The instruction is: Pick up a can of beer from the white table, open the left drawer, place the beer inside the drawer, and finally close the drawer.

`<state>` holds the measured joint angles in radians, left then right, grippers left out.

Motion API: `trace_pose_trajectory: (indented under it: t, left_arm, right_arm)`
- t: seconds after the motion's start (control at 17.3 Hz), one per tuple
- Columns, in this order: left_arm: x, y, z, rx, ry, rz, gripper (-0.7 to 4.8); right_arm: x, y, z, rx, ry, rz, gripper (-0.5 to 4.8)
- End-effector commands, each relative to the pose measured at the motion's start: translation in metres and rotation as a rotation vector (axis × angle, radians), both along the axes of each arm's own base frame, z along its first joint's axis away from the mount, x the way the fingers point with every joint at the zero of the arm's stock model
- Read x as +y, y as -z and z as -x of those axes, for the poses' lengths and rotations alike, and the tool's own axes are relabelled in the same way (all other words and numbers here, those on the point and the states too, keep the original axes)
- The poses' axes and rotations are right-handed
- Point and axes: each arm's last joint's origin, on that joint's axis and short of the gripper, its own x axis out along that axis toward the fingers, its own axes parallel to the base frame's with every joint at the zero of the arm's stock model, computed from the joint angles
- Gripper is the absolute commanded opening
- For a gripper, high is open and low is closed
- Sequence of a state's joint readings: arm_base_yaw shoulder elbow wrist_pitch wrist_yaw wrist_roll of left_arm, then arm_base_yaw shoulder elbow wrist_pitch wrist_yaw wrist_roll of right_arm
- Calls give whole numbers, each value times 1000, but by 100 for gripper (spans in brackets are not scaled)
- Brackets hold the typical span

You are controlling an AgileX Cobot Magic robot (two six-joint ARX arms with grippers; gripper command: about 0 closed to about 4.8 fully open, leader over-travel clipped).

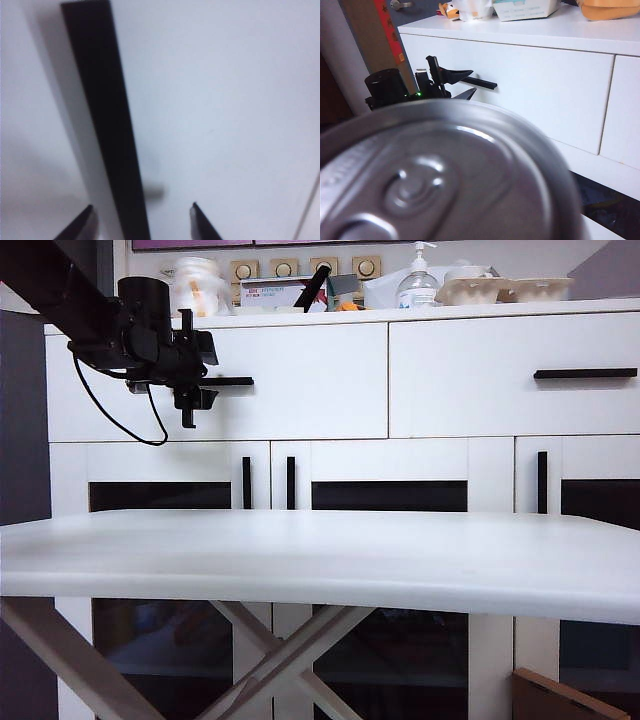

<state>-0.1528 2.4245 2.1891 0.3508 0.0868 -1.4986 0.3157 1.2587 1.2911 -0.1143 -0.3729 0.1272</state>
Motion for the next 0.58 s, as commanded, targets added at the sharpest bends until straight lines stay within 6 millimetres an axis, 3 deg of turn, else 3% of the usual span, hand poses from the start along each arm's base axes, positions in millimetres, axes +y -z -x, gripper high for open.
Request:
trace_pose_trajectory:
  t: [0.06, 0.12, 0.17, 0.58]
  left_arm:
    - [0, 0, -1, -11, -6, -5, 66]
    - [0, 2, -1, -10, -6, -5, 11]
    - [0, 4, -2, -7, -6, -6, -8]
    - [0, -1, -2, -107, -30, -97, -8]
  right_arm:
    - [-1, -12, 4, -75, -9, -29, -5]
    - [-1, -12, 4, -75, -9, -29, -5]
    - [-1, -12, 5, -76, -9, -29, -5]
    - [-1, -13, 4, -79, -9, -30, -5]
